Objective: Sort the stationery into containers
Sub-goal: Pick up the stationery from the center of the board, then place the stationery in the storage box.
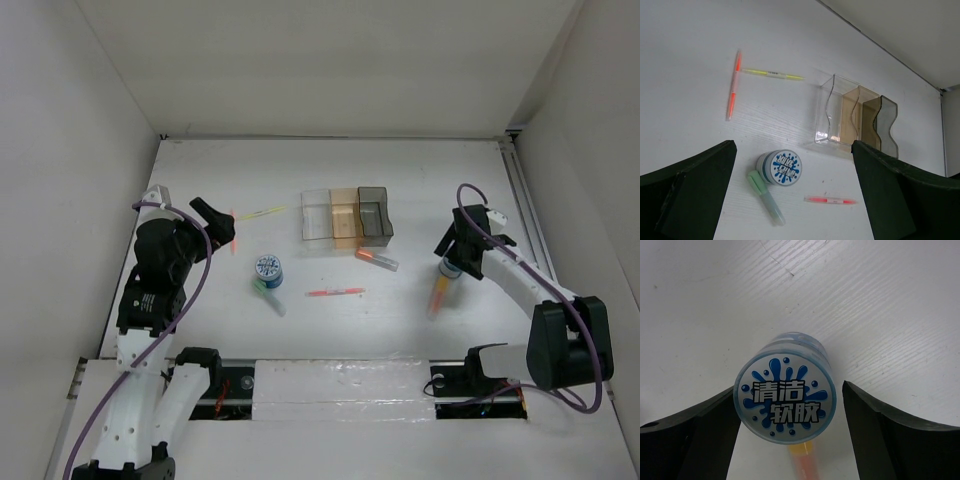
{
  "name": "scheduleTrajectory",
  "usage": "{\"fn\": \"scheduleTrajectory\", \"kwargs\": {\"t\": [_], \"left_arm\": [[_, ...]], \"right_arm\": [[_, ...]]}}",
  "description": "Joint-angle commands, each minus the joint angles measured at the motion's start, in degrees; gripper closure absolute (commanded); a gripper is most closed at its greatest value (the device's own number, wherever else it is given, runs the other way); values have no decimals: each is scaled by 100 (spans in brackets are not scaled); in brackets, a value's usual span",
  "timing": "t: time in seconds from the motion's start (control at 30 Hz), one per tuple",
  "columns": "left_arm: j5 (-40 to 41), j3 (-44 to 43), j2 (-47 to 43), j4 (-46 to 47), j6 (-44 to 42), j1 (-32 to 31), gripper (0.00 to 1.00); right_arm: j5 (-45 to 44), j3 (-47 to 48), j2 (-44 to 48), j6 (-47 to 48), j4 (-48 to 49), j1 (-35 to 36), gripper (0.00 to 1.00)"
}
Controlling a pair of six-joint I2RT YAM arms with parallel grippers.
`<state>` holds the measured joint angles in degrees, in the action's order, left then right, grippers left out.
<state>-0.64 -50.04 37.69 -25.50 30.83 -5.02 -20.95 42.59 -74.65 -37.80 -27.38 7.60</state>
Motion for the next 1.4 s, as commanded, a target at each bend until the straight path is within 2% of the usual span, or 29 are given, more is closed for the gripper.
{"fn": "scheduleTrajectory", "kwargs": {"t": [0.0,0.13,0.23,0.27,0.33,0.43,0.67,0.87,0.93,1.07,1.2,1.3,1.37], "left_arm": [[-67,-32,-51,212,-86,36,0],[-67,-32,-51,212,-86,36,0],[-67,-32,-51,212,-86,36,0],[-67,-32,-51,212,-86,36,0],[-67,-32,-51,212,-86,36,0],[-67,-32,-51,212,-86,36,0],[-67,-32,-51,212,-86,36,0],[-15,-32,1,212,-86,36,0],[38,-32,1,212,-86,36,0],[100,-32,54,212,-86,36,0],[152,-32,54,212,-86,36,0],[152,-32,107,212,-86,36,0],[91,-32,168,212,-86,36,0]], "right_arm": [[-181,13,3,-43,241,-48,17],[-129,13,3,-43,294,-100,29],[-129,13,3,10,346,-100,45],[-68,13,3,62,347,-100,56],[-6,13,3,115,400,-100,69],[-6,65,108,168,321,-100,99],[-67,820,425,168,49,-30,100],[-174,2031,22,168,12,935,100],[107,2401,-329,387,144,1234,100],[319,3717,-1120,685,294,2042,100],[942,5000,-2165,993,189,2202,100],[1626,5539,-2852,1204,389,2334,100],[1629,5891,-3204,1205,391,2334,100]]}}
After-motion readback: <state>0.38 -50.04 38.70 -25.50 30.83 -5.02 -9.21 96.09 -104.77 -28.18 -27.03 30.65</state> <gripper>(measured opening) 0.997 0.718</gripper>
